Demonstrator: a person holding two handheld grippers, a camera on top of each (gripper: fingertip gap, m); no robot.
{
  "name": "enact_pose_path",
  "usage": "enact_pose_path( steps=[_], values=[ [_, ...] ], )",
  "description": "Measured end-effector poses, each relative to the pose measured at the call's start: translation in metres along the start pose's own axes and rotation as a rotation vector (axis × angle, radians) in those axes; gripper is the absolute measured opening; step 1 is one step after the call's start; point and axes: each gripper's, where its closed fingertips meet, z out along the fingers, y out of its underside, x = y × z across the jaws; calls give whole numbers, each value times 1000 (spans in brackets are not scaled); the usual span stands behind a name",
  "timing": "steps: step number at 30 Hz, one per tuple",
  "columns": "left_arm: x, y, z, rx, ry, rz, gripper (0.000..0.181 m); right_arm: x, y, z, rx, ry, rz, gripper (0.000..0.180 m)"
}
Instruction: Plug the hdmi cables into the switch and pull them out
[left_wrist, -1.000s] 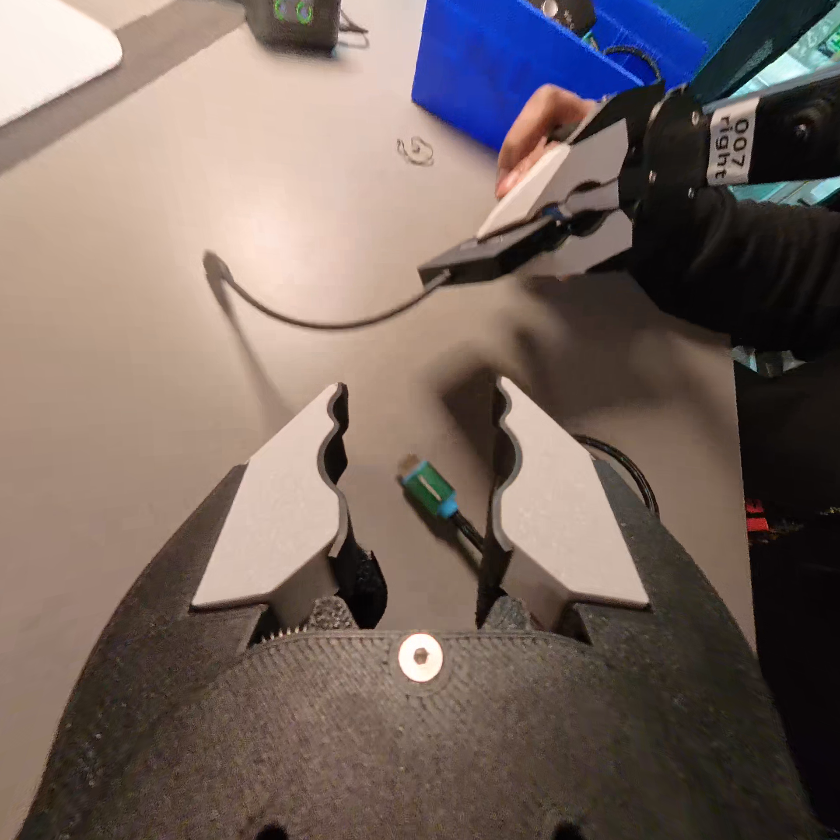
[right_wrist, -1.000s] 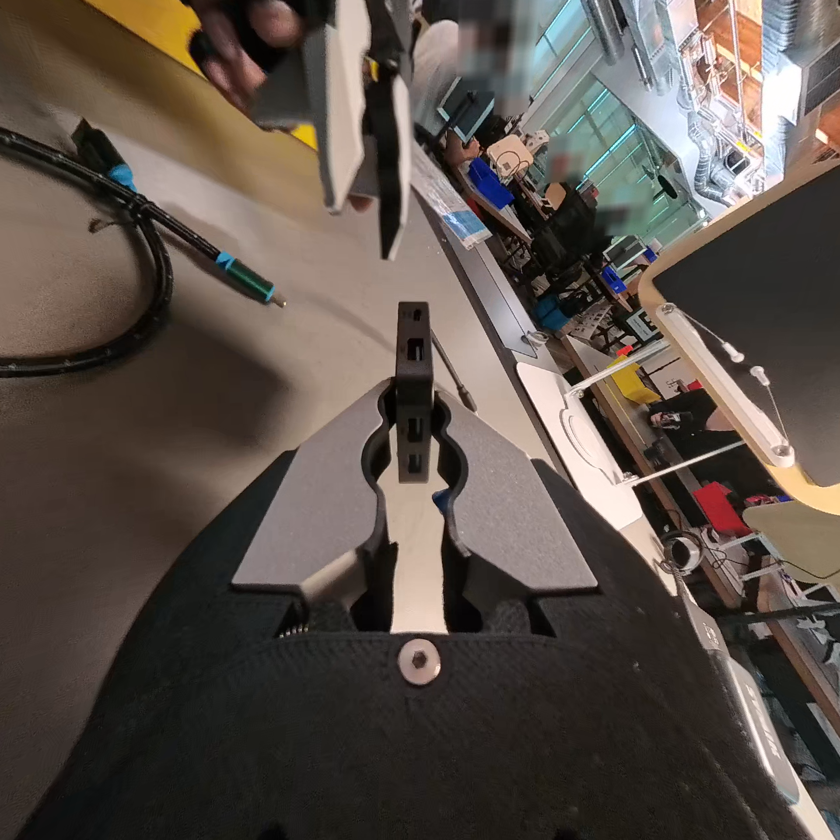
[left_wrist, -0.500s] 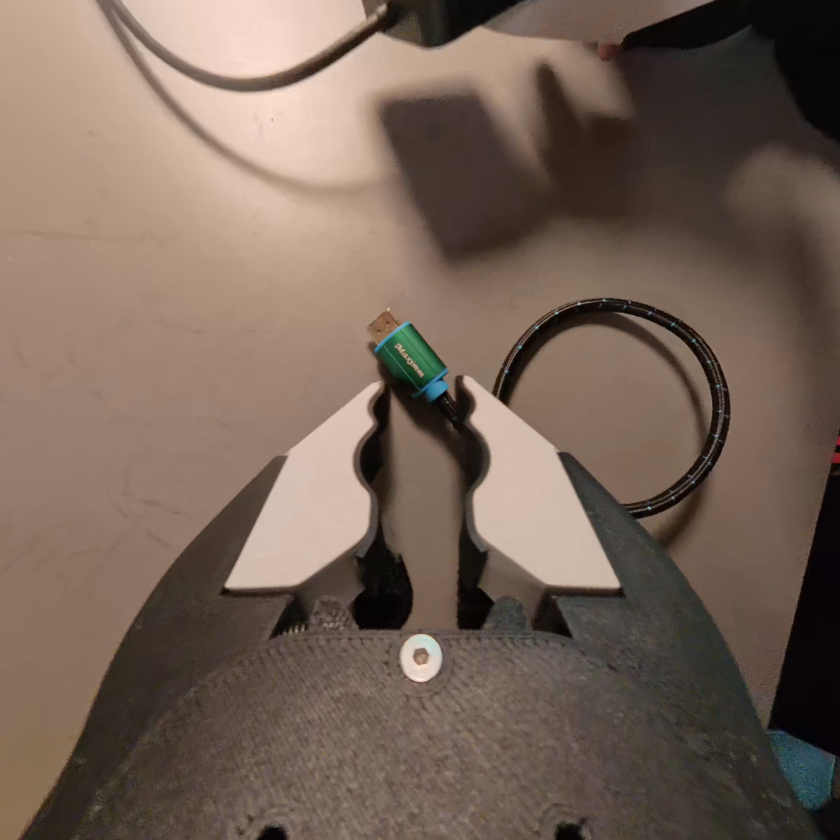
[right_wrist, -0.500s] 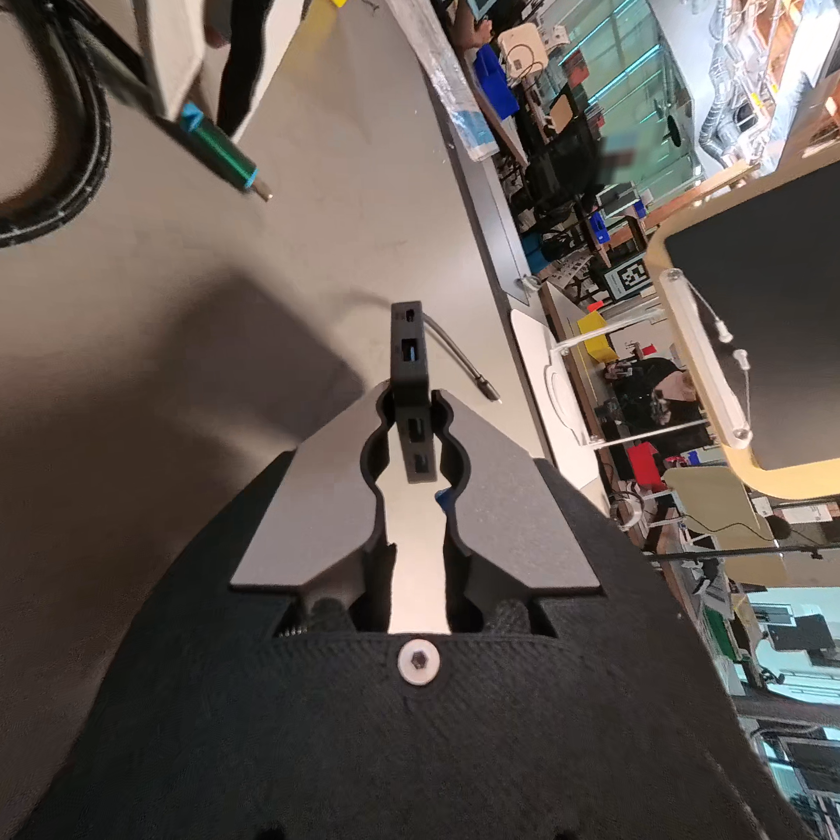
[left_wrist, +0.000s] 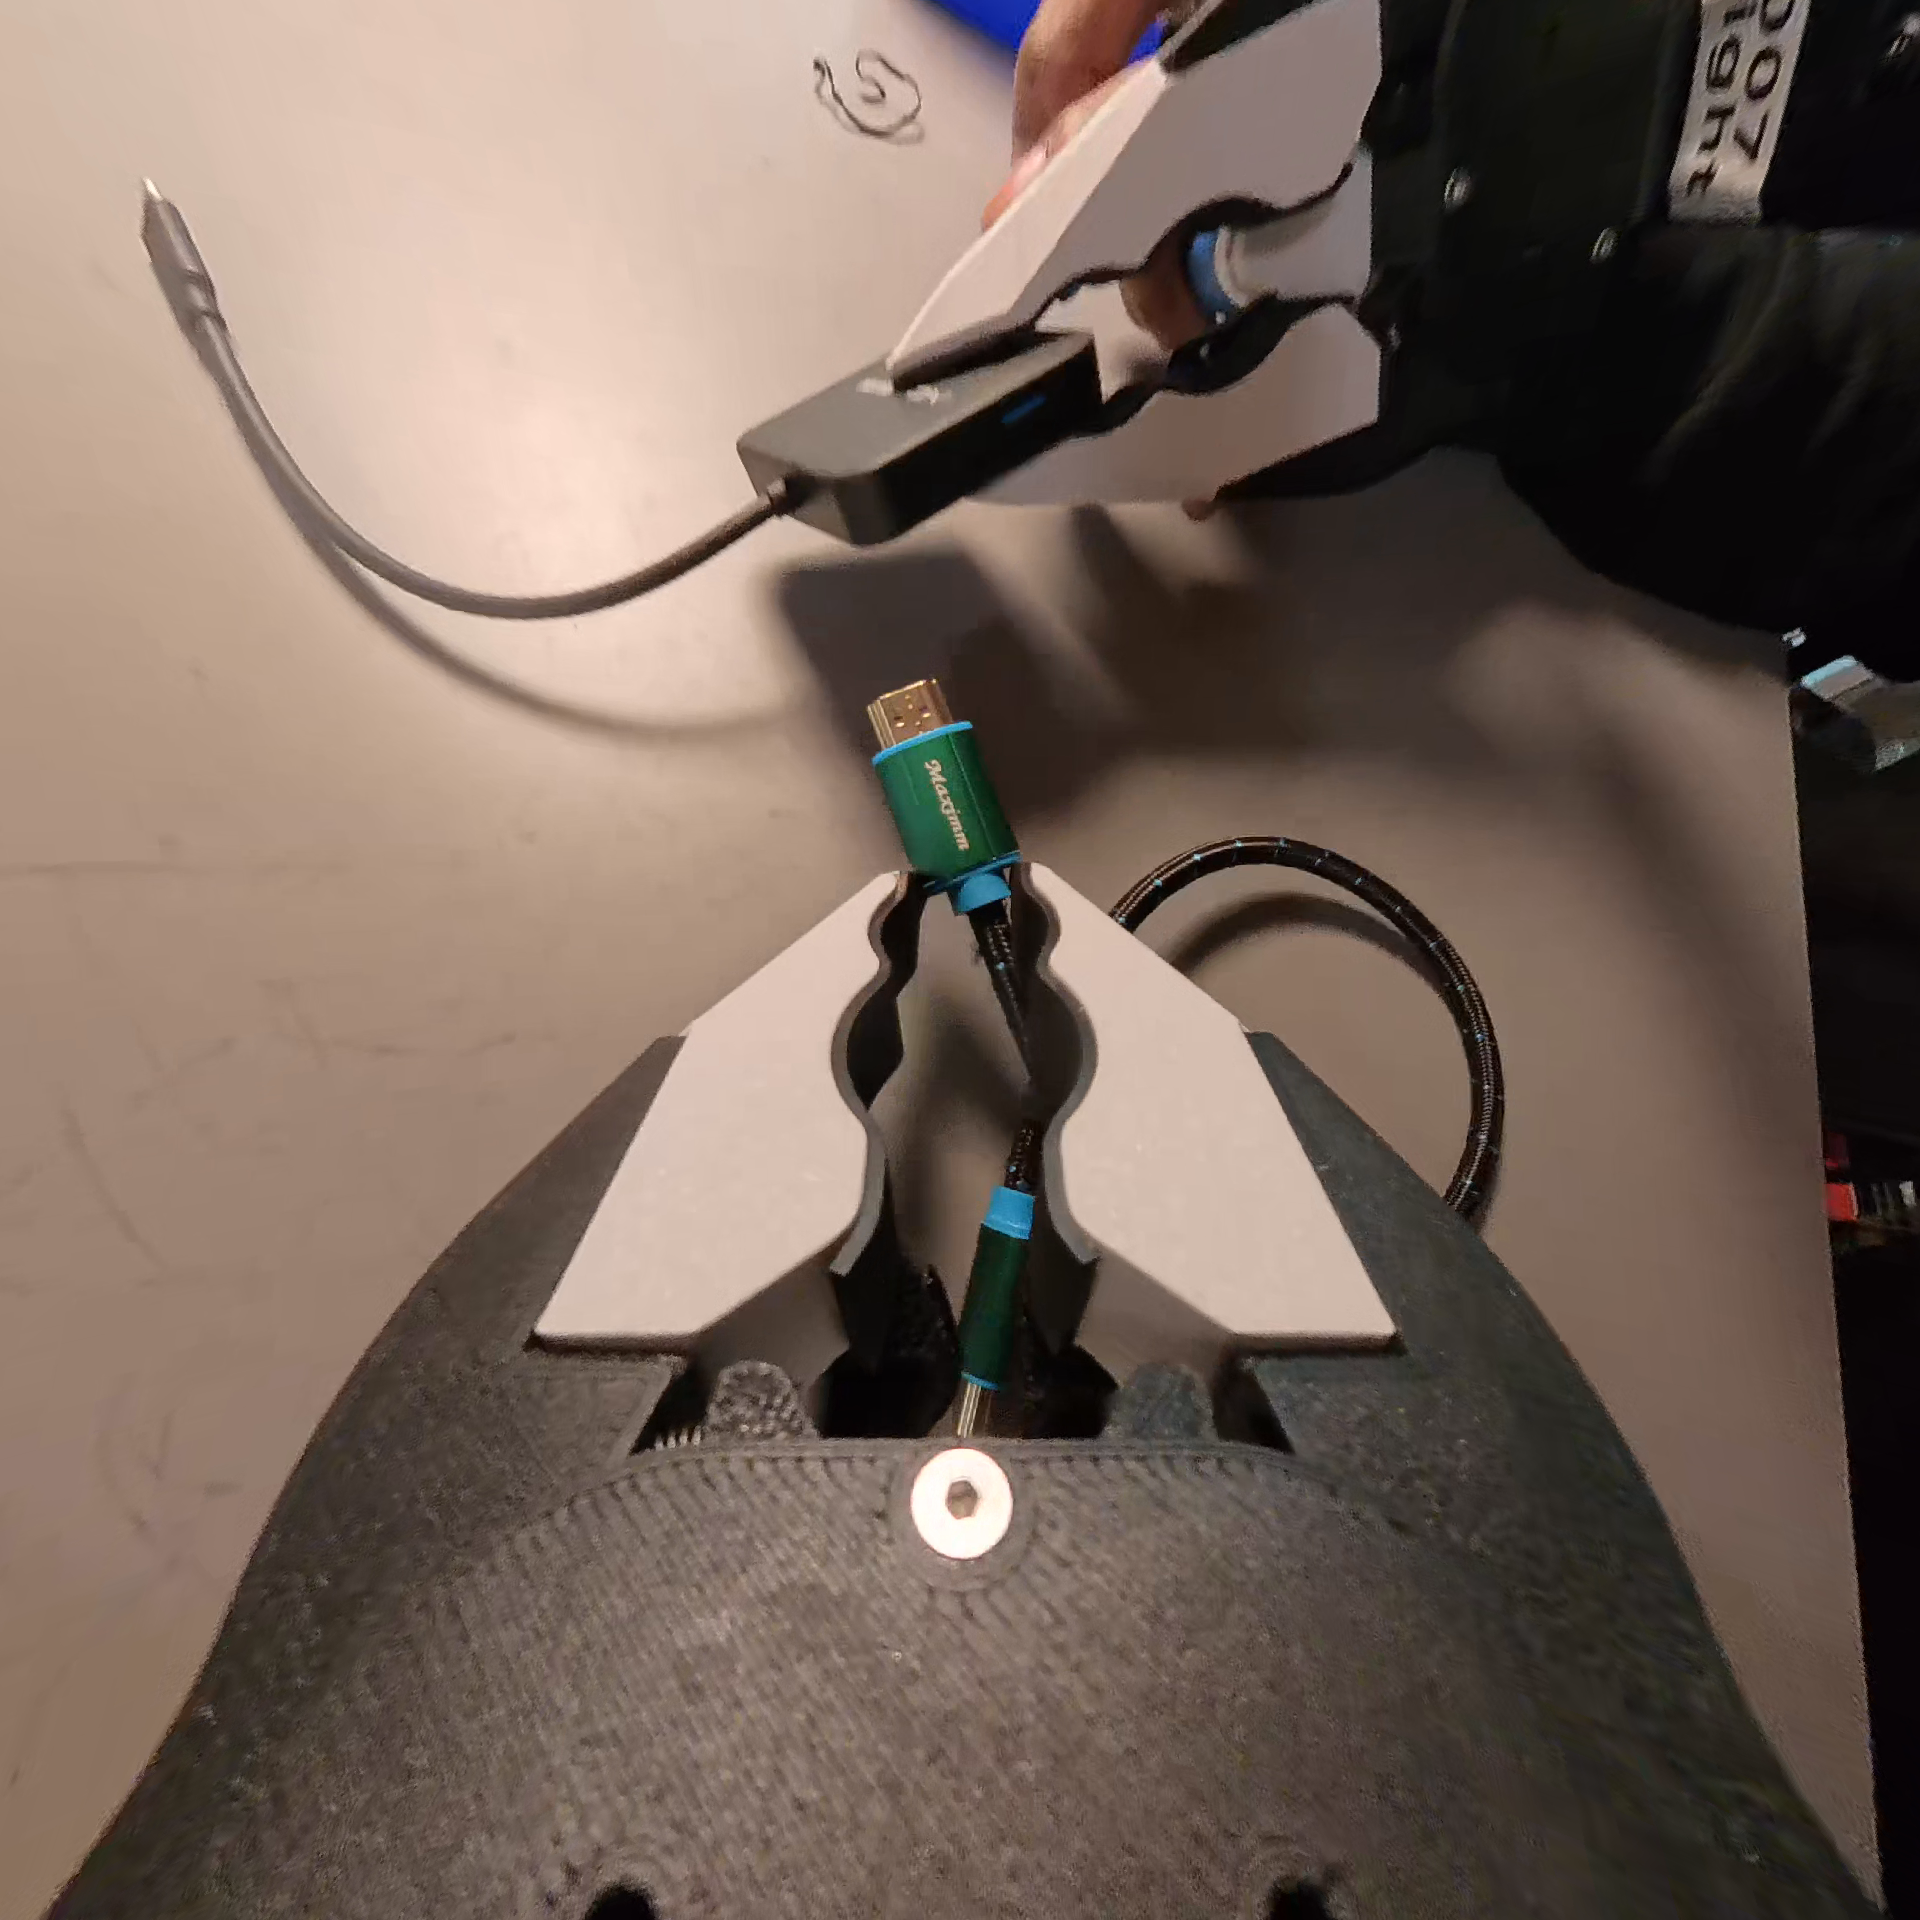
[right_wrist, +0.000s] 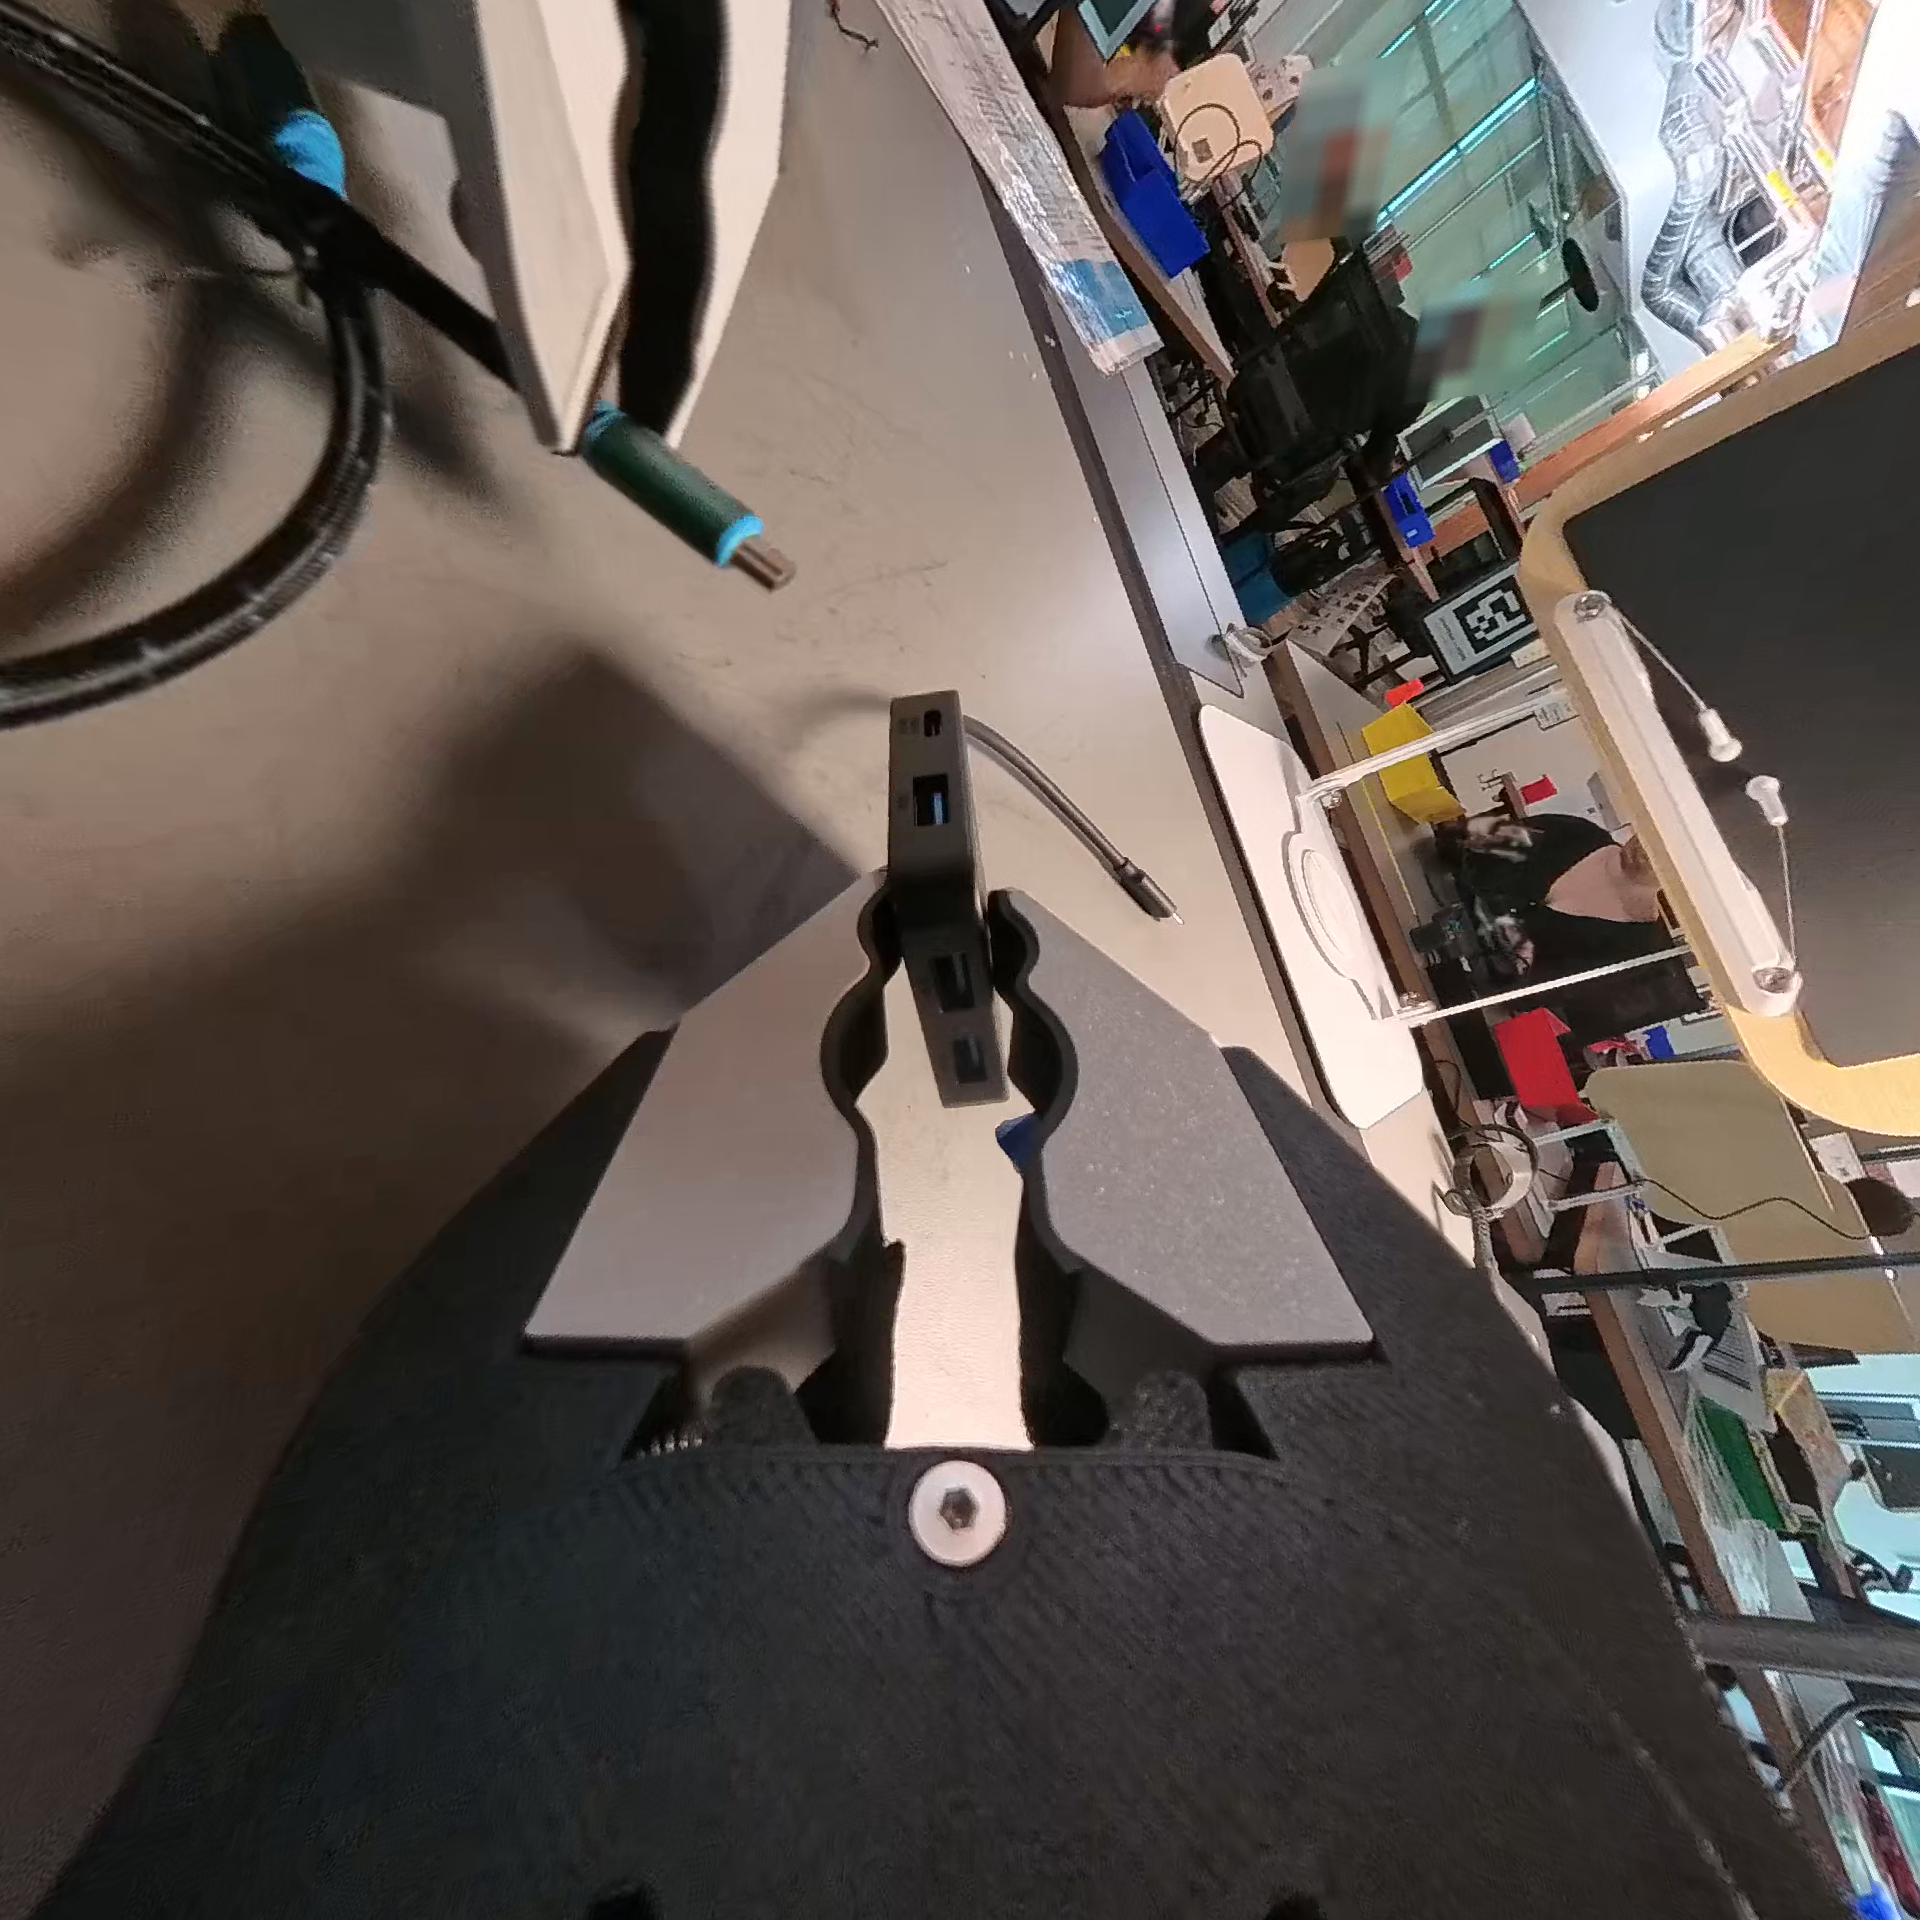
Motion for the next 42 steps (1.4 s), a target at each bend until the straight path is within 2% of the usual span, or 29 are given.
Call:
enact_pose_path(
  steps=[5, 8, 12, 15, 19, 21, 25, 34, 39, 42],
  values=[
    [-7, -9, 0, 64, -34, -6, 17, -1, 0, 0, 7, -8, 20, 17],
    [-11, -13, 1, 99, -53, -4, 17, 7, 0, 0, 6, -7, 163, 16],
    [-15, -24, -1, 167, -90, 9, 17, 30, -4, -3, 31, -40, 699, 15],
    [-10, -38, -2, 256, -80, 8, 16, 42, -10, -6, 121, -98, 1151, 14],
    [5, -56, -4, 375, 20, -37, 16, 57, -28, -11, 410, -248, 1665, 13],
    [12, -62, -6, 426, 75, -65, 16, 69, -34, -16, 570, -290, 1788, 12],
    [16, -67, -9, 480, 153, -123, 16, 83, -41, -26, 775, -337, 1850, 12],
    [20, -72, -11, 515, 155, -112, 15, 81, -47, -29, 807, -357, 1801, 13],
    [16, -69, -3, 455, -12, 11, 15, 77, -46, -27, 769, -337, 1793, 12],
    [11, -65, 3, 390, -150, 100, 16, 70, -42, -20, 655, -274, 1740, 12]
  ],
)
